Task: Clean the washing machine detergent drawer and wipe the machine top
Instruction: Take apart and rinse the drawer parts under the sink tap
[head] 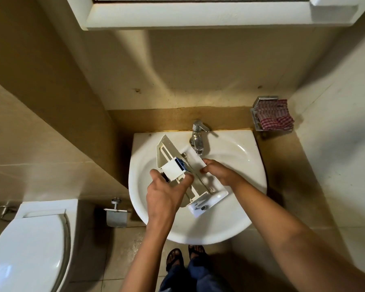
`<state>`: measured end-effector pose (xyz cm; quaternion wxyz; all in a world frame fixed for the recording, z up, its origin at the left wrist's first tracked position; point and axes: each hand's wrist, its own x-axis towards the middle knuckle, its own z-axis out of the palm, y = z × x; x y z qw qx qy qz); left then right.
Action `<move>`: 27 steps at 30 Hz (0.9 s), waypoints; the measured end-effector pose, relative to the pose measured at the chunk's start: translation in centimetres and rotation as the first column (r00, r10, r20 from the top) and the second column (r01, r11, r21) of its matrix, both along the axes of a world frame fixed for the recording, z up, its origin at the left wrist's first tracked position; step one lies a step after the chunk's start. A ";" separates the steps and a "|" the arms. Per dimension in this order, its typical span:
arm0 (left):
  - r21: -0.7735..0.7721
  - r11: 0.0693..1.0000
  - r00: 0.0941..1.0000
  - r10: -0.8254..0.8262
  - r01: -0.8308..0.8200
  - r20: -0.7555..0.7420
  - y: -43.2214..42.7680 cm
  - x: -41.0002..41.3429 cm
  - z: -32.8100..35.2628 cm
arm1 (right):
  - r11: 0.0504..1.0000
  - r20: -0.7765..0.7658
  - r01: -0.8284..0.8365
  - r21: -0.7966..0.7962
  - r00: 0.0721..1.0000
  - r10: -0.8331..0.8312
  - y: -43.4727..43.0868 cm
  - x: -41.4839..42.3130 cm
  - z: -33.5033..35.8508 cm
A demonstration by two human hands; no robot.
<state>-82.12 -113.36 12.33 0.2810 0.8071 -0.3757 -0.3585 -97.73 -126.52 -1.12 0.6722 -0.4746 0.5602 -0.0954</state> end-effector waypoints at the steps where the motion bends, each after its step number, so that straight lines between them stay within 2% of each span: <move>1: -0.013 1.000 1.000 0.002 -0.002 0.017 -0.1 0.0 0.2 | 1.000 0.006 0.019 0.000 1.000 -0.019 -0.1 0.4 0.0; 6: -0.047 0.999 0.998 0.029 -0.027 0.051 -0.4 0.3 0.2 | 0.992 0.009 0.123 -0.007 0.992 -0.123 -0.7 1.9 -0.7; 11: -0.095 0.995 0.996 0.048 -0.041 0.073 -0.1 0.2 -0.3 | 0.992 -0.053 0.120 0.030 0.992 -0.118 -1.9 2.4 -1.0; 13: -0.117 0.992 0.995 0.054 -0.044 0.082 0.3 -0.1 -0.7 | 0.993 -0.031 0.105 0.061 0.994 -0.103 -2.4 2.4 -1.1; 21: -0.139 0.989 0.991 0.075 -0.060 0.108 -0.1 -0.1 -1.8 | 0.976 0.011 0.217 0.020 0.976 -0.217 -2.9 2.8 -1.2; 27: -0.153 0.987 0.992 0.065 -0.047 0.110 -0.4 0.3 -2.1 | 0.967 -0.022 0.253 0.031 0.967 -0.252 -2.8 3.1 -1.7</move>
